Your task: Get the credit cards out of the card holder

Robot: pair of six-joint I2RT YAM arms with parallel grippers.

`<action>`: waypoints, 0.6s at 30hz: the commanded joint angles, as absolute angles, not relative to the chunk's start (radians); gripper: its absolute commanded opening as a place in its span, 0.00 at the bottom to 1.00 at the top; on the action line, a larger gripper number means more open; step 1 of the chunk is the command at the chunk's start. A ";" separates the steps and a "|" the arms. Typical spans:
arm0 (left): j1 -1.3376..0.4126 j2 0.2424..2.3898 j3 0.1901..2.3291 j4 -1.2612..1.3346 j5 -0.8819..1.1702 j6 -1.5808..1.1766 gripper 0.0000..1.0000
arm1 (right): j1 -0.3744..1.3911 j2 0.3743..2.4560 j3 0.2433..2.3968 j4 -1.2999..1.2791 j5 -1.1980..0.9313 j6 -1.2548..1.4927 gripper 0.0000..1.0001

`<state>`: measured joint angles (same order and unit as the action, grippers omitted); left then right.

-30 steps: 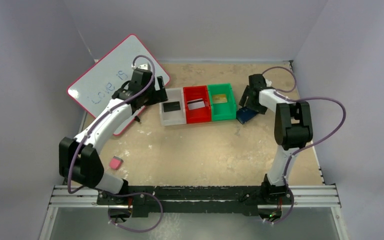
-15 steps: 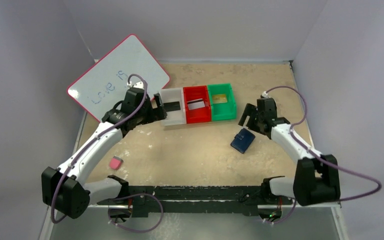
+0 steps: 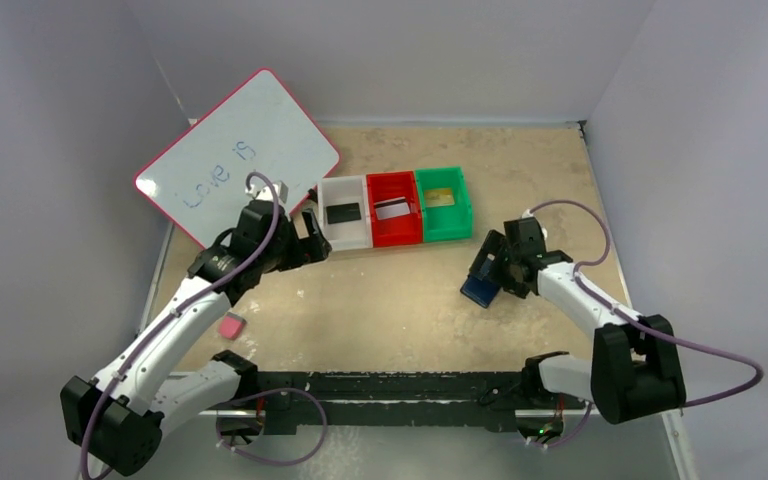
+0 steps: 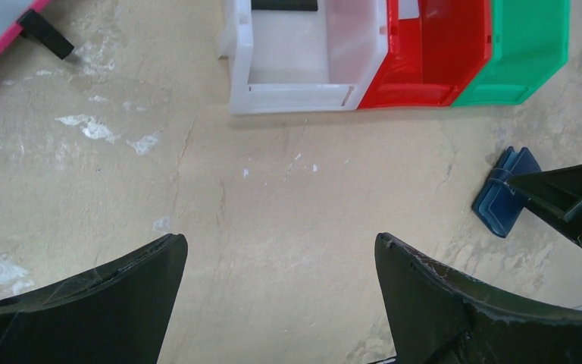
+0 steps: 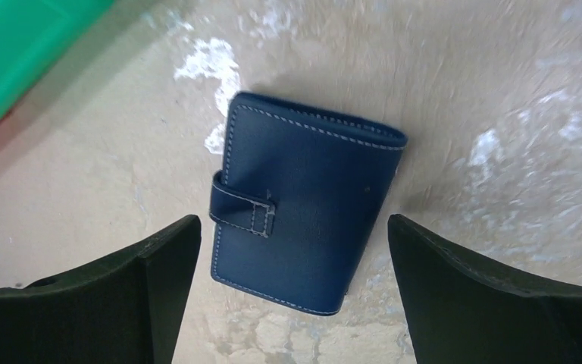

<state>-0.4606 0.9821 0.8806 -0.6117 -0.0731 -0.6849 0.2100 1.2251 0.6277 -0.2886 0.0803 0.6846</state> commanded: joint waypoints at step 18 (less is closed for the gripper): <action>-0.475 0.996 0.762 -0.464 0.063 -0.764 0.94 | 0.399 1.308 0.575 -0.066 -0.135 0.761 0.57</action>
